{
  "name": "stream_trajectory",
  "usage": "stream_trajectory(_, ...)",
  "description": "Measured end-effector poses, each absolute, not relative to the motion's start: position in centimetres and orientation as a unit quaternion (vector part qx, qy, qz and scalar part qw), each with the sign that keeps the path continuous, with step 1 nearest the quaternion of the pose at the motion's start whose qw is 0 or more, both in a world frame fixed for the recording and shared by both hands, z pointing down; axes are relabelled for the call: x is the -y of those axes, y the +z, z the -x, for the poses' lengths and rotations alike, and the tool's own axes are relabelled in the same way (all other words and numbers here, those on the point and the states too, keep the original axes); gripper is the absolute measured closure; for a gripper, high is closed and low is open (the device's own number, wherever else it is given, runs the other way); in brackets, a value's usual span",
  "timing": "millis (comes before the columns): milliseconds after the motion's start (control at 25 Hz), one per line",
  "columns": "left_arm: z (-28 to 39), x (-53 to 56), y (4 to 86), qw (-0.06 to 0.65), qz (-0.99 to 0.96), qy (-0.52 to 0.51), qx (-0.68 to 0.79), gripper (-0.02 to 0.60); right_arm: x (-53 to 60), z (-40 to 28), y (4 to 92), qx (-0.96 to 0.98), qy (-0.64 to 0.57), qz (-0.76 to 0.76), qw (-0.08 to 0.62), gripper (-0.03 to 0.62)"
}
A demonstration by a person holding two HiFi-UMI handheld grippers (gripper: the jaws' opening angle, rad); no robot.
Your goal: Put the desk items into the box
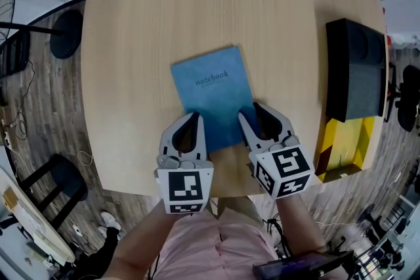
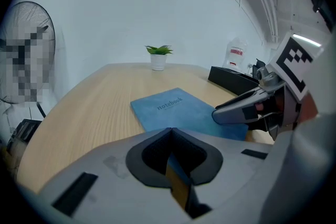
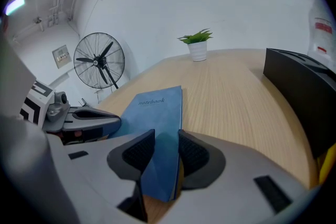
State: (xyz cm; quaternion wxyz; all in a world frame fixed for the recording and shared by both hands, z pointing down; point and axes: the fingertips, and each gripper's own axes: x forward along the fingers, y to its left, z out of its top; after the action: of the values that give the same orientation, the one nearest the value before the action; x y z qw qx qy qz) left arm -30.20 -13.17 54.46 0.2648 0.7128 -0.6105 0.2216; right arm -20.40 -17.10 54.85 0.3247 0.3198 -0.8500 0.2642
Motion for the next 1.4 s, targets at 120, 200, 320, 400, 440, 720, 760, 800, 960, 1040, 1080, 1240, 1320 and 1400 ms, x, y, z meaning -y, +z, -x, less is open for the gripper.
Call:
stream_trajectory(120,30.0,12.9,54.5,0.258,-0.715,0.225,0.609,0.571,16.8,20.1,55.0,0.843,0.275,-0.329,0.325,0.449)
stream_trajectory(200,29.9,12.8,54.5,0.258,-0.716,0.226,0.607,0.571,16.8,20.1,55.1,0.837,0.282,-0.338,0.324,0.447)
stream_trajectory(320,29.9,12.8,54.5,0.258,-0.717,0.226,0.607,0.571,16.8,20.0,55.1,0.835,0.286,-0.339,0.326,0.449)
stream_trajectory(400,29.9,12.8,54.6,0.257,-0.716,0.227,0.608,0.571,16.8,20.0,54.9,0.834,0.284,-0.341,0.328,0.458)
stream_trajectory(440,29.9,12.8,54.6,0.257,-0.716,0.227,0.608,0.571,16.8,19.9,54.8,0.833,0.283,-0.344,0.327,0.468)
stream_trajectory(720,30.0,12.8,54.5,0.257,-0.717,0.225,0.607,0.571,17.0,19.4,55.0,0.826,0.303,-0.360,0.311,0.459)
stream_trajectory(760,30.0,12.8,54.5,0.256,-0.717,0.226,0.608,0.571,17.0,19.3,55.0,0.826,0.304,-0.360,0.310,0.446)
stream_trajectory(800,30.0,12.8,54.5,0.255,-0.717,0.226,0.608,0.571,17.1,19.3,55.1,0.826,0.307,-0.358,0.310,0.442)
stream_trajectory(960,29.9,12.8,54.5,0.253,-0.716,0.229,0.609,0.571,17.0,19.3,55.2,0.826,0.315,-0.348,0.312,0.439)
stream_trajectory(1040,29.9,12.8,54.5,0.254,-0.716,0.229,0.608,0.571,16.9,19.6,55.1,0.827,0.322,-0.341,0.310,0.439)
stream_trajectory(1080,29.9,12.9,54.5,0.255,-0.716,0.228,0.608,0.571,16.8,19.8,55.0,0.828,0.325,-0.338,0.308,0.434)
stream_trajectory(1240,29.8,12.8,54.6,0.254,-0.716,0.229,0.609,0.571,16.7,19.8,55.1,0.827,0.323,-0.338,0.311,0.436)
stream_trajectory(1320,29.9,12.8,54.6,0.254,-0.715,0.228,0.611,0.571,16.5,19.7,54.9,0.828,0.312,-0.339,0.321,0.458)
stream_trajectory(1400,29.9,12.8,54.6,0.254,-0.713,0.227,0.612,0.571,16.2,19.7,54.4,0.829,0.301,-0.343,0.324,0.489)
